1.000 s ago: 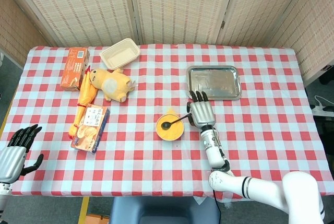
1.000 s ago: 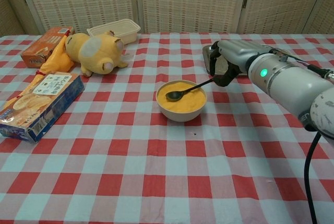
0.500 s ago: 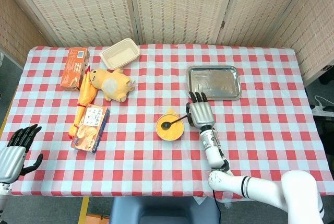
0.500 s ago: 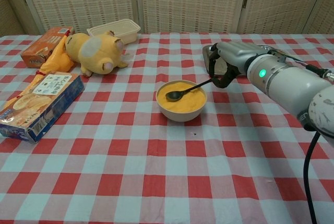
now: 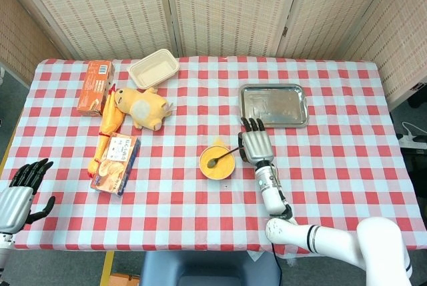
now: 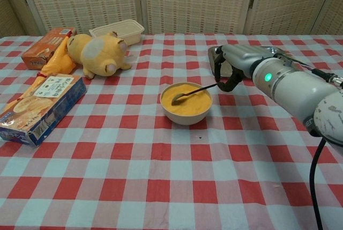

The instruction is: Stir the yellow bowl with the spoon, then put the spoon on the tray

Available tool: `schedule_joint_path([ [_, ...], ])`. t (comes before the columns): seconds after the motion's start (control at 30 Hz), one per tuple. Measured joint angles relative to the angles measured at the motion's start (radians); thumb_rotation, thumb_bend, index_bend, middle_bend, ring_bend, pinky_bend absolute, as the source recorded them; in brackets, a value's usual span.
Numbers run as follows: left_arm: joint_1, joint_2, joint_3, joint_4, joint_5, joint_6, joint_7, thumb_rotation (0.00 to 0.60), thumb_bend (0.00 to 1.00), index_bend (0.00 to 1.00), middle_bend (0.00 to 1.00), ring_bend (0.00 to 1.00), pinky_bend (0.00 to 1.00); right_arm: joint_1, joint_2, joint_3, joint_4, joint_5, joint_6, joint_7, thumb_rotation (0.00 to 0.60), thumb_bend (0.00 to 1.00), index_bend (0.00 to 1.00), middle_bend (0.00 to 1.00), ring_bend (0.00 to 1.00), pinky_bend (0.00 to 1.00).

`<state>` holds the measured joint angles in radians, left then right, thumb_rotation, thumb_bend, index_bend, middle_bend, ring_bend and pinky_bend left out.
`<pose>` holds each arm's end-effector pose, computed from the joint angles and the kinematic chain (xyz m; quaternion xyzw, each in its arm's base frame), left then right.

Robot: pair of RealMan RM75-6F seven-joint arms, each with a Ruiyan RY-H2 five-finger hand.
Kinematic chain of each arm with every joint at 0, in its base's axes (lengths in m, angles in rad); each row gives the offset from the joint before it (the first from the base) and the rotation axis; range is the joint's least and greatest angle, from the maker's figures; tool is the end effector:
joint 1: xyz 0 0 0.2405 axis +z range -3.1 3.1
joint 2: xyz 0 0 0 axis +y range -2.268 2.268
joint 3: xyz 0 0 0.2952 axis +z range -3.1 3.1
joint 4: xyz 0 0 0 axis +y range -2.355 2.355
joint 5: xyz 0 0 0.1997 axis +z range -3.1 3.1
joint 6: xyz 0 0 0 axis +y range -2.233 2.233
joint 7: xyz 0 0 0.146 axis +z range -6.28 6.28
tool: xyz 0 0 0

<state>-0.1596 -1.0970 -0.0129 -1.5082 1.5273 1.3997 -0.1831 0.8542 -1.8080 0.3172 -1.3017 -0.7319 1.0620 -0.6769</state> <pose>-0.3538 0.2054 0.1870 -0.6211 -0.4133 -0.3911 0.5390 -0.1458 -0.4026 -0.0593 0.6816 -0.4157 0.3246 0.5071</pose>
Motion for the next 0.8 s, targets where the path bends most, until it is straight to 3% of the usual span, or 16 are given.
schedule_joint_path([
  [0.23,0.001,0.001,0.0,-0.001,0.0,0.003,0.0,0.6,0.44,0.0,0.0,0.0,0.05,0.001,-0.001,-0.004,0.0,-0.004,0.005,0.003,0.6,0.35,0.58,0.06,0.0,0.01],
  [0.57,0.003,0.001,-0.001,-0.003,-0.003,0.004,0.003,0.6,0.44,0.0,0.0,0.0,0.06,-0.006,0.014,-0.016,-0.022,-0.027,0.009,0.016,0.6,0.35,0.48,0.06,0.0,0.01],
  [0.8,0.002,0.0,-0.001,-0.007,-0.007,-0.001,0.012,0.6,0.44,0.0,0.0,0.0,0.06,-0.02,0.022,-0.048,-0.035,-0.077,0.022,0.028,0.6,0.35,0.48,0.06,0.0,0.02],
])
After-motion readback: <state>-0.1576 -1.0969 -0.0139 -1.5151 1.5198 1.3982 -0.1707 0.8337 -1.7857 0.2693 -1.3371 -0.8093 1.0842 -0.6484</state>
